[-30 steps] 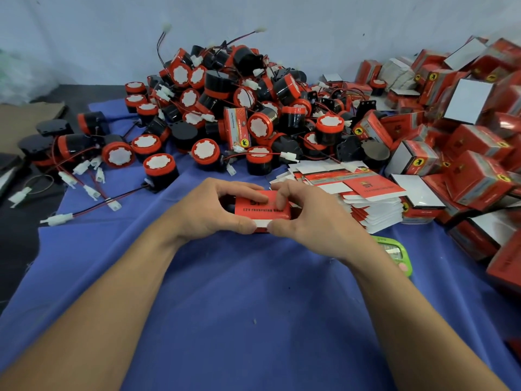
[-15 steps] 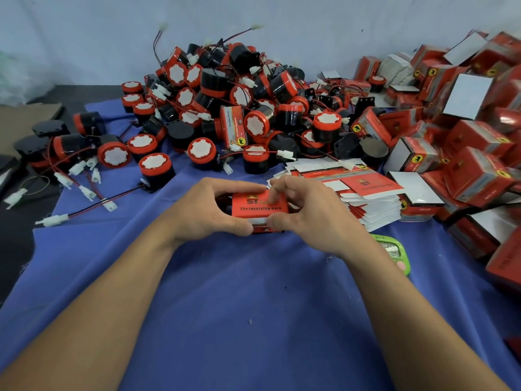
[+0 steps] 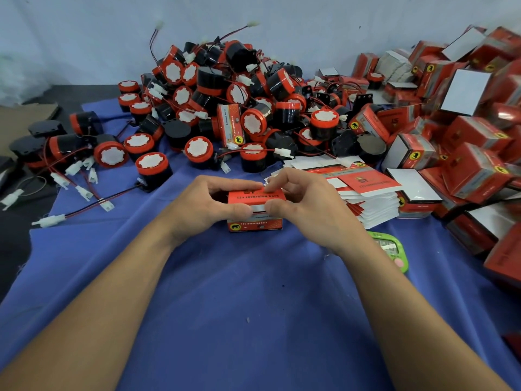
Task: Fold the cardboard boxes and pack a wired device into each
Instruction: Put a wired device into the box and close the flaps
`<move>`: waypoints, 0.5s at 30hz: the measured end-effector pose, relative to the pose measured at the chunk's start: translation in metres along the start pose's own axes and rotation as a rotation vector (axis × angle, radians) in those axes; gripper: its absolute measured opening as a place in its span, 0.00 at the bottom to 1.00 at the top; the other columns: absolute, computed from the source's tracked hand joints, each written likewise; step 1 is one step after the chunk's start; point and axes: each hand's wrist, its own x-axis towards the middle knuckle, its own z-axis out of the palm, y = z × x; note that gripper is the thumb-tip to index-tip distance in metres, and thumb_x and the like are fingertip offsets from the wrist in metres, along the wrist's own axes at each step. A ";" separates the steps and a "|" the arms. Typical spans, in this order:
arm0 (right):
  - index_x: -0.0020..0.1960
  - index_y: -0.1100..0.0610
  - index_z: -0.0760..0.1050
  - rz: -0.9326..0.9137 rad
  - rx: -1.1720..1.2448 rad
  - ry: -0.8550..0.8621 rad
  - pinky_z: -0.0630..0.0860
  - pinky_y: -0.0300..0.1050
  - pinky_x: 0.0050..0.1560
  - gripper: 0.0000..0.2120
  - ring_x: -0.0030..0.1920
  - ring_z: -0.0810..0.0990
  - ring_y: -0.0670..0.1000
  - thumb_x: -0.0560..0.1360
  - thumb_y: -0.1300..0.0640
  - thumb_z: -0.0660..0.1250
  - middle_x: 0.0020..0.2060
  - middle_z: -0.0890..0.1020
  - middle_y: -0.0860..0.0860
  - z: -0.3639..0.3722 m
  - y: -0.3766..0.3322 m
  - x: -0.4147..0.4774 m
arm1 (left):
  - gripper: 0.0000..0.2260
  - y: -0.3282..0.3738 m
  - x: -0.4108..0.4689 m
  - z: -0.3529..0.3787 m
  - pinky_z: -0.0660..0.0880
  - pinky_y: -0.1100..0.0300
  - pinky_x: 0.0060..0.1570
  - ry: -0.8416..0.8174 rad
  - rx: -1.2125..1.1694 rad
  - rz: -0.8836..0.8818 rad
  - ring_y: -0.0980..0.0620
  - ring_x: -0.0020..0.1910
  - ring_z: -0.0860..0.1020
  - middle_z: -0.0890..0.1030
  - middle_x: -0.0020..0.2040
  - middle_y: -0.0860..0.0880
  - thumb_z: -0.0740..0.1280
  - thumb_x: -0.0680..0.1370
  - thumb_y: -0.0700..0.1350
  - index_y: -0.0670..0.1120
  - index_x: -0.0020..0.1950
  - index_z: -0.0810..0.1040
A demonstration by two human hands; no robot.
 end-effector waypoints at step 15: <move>0.40 0.56 0.81 0.005 0.170 -0.125 0.74 0.40 0.59 0.06 0.61 0.77 0.30 0.75 0.61 0.72 0.50 0.87 0.43 0.000 0.005 0.002 | 0.13 0.004 0.000 0.003 0.79 0.66 0.54 -0.008 -0.024 -0.024 0.54 0.58 0.84 0.87 0.58 0.53 0.71 0.79 0.40 0.57 0.57 0.87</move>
